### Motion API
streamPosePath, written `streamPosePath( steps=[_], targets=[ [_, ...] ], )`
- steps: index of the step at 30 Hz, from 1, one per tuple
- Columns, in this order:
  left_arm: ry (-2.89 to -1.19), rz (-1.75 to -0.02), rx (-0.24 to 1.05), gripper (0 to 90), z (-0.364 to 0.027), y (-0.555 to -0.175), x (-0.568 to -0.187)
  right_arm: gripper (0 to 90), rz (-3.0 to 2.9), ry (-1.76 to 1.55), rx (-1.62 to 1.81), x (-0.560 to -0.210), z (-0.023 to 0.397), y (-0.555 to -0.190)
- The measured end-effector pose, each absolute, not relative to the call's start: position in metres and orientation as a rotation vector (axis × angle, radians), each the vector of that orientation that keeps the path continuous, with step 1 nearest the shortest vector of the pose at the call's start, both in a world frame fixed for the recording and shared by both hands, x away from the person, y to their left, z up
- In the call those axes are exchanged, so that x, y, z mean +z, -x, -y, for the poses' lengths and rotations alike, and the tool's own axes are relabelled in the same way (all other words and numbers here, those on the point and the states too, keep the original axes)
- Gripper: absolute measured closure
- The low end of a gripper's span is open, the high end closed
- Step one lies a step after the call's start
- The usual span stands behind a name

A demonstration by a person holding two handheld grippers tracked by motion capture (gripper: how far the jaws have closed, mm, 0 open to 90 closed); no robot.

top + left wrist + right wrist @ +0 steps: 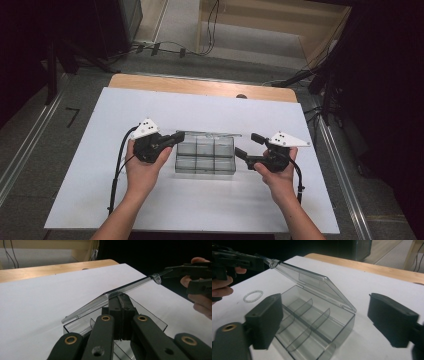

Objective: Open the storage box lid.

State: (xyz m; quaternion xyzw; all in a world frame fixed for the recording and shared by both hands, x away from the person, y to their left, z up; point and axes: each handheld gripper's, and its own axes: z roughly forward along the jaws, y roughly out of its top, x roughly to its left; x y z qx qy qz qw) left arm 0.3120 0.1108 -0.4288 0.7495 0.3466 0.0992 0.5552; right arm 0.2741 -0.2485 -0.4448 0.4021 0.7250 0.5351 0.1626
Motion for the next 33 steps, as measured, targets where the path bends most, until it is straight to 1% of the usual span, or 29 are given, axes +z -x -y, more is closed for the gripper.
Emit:
streamPosePath(
  steps=[1,2,14,17,19,20,21,25,29,31,32,33],
  targets=[
    [-1.766,-0.820,0.236,90.0,-0.111,-0.313,-0.428,4.8,-2.073,-1.142,1.526,-0.445,0.247,-0.277],
    [-1.763,-0.820,0.235,90.0,-0.111,-0.314,-0.427,0.0,-2.076,-1.145,1.522,-0.446,0.245,-0.279],
    [-1.741,-0.831,0.232,90.0,-0.111,-0.324,-0.427,0.0,-2.068,-1.166,1.551,-0.449,0.242,-0.301],
    [-1.736,-0.829,0.234,89.9,-0.110,-0.327,-0.425,3.1,-2.067,-1.162,1.565,-0.449,0.241,-0.304],
    [-1.727,-0.833,0.236,90.0,-0.110,-0.329,-0.425,6.2,-2.073,-1.156,1.558,-0.448,0.240,-0.307],
    [-1.727,-0.833,0.240,90.0,-0.109,-0.330,-0.425,8.8,-2.072,-1.161,1.552,-0.448,0.239,-0.309],
    [-1.727,-0.832,0.245,90.0,-0.108,-0.331,-0.424,13.6,-2.066,-1.162,1.544,-0.447,0.239,-0.310],
    [-1.729,-0.825,0.262,89.9,-0.107,-0.335,-0.422,22.9,-2.063,-1.163,1.481,-0.443,0.235,-0.316],
    [-1.729,-0.808,0.269,90.0,-0.106,-0.338,-0.420,33.9,-2.063,-1.163,1.567,-0.444,0.238,-0.322],
    [-1.733,-0.804,0.271,90.0,-0.106,-0.340,-0.419,41.3,-2.062,-1.169,1.611,-0.446,0.240,-0.327],
    [-1.731,-0.804,0.271,90.0,-0.106,-0.341,-0.419,41.3,-2.062,-1.169,1.611,-0.446,0.240,-0.327],
    [-1.726,-0.806,0.269,90.0,-0.106,-0.341,-0.419,45.6,-2.062,-1.183,1.603,-0.448,0.240,-0.330]
  ],
)
